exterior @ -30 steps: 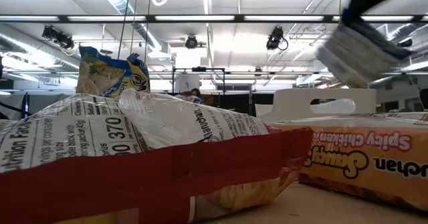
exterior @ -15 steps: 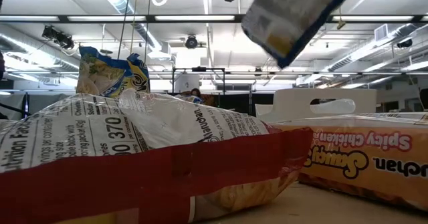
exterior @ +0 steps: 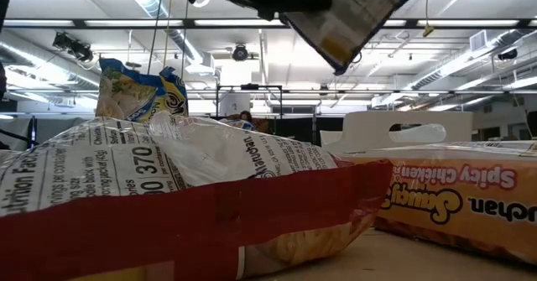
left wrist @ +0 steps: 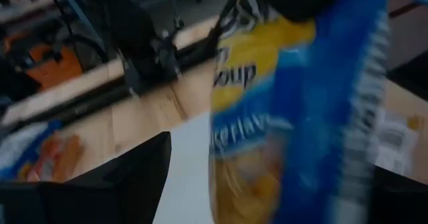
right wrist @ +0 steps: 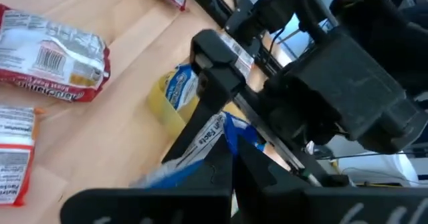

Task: Sort Maruchan noodles
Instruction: Put the bottom right blue noodle pack into the yellow bin

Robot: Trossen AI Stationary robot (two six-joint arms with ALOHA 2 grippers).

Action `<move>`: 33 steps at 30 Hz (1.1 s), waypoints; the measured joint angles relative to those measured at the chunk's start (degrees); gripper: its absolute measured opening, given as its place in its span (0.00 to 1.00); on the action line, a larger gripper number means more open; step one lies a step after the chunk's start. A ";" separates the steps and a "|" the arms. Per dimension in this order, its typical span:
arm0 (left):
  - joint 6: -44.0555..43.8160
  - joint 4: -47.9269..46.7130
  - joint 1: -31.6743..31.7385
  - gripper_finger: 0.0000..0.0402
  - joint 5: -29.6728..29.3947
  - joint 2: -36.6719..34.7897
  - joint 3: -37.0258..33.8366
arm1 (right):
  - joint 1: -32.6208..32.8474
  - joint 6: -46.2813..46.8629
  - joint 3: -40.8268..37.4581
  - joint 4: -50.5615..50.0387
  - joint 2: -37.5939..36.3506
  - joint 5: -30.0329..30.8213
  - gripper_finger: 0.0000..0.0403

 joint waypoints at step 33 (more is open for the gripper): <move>-13.34 -62.72 -2.01 0.31 -16.82 -9.68 8.45 | 2.72 25.85 -3.50 -7.19 -5.03 8.43 0.33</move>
